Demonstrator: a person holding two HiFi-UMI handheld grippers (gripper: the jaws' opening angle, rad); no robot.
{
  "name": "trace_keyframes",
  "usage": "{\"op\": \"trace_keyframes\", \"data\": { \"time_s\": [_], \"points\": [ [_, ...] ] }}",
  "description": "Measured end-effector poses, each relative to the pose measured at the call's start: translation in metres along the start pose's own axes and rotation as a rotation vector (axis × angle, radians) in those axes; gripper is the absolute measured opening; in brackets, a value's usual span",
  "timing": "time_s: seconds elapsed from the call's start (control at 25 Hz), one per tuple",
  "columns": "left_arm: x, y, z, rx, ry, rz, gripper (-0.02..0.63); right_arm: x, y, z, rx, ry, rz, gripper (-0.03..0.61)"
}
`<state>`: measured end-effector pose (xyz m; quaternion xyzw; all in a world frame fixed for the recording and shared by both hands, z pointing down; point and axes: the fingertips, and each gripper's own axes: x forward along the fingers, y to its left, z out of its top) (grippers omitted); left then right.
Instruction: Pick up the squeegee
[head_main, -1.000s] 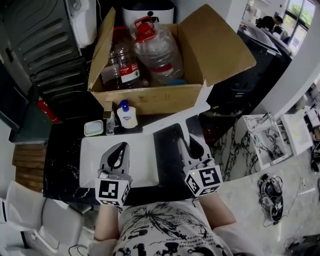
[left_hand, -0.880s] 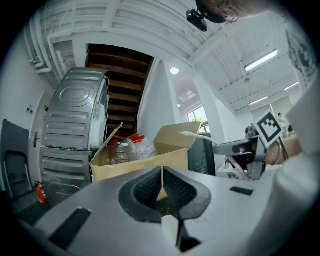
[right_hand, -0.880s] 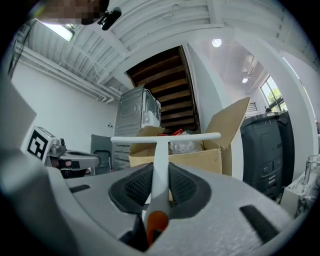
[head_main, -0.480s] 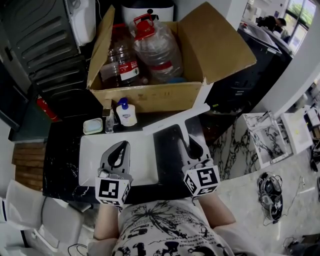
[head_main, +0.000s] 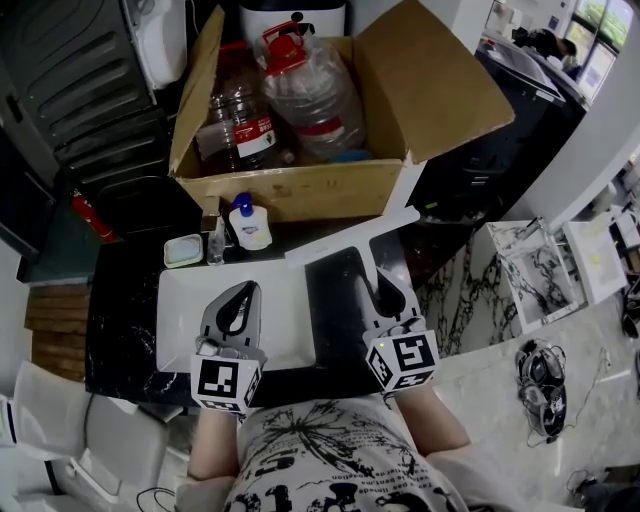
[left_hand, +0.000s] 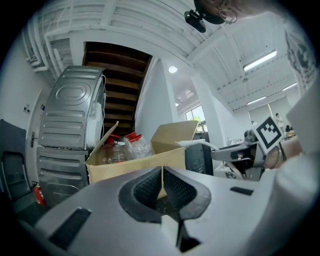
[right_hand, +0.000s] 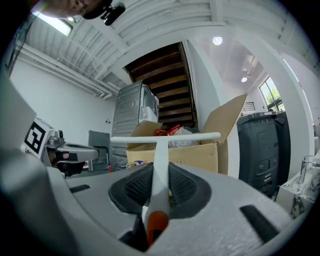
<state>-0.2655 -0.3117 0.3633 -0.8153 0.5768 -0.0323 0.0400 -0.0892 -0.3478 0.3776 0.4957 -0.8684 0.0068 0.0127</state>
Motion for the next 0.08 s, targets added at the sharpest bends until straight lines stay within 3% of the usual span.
{"op": "trace_keyframes", "data": {
  "time_s": [0.08],
  "points": [
    [0.0016,-0.0012,-0.0019,-0.001,0.0,-0.002,0.012,0.0009,-0.0018,-0.0013,0.003,0.002,-0.003,0.069]
  ]
}}
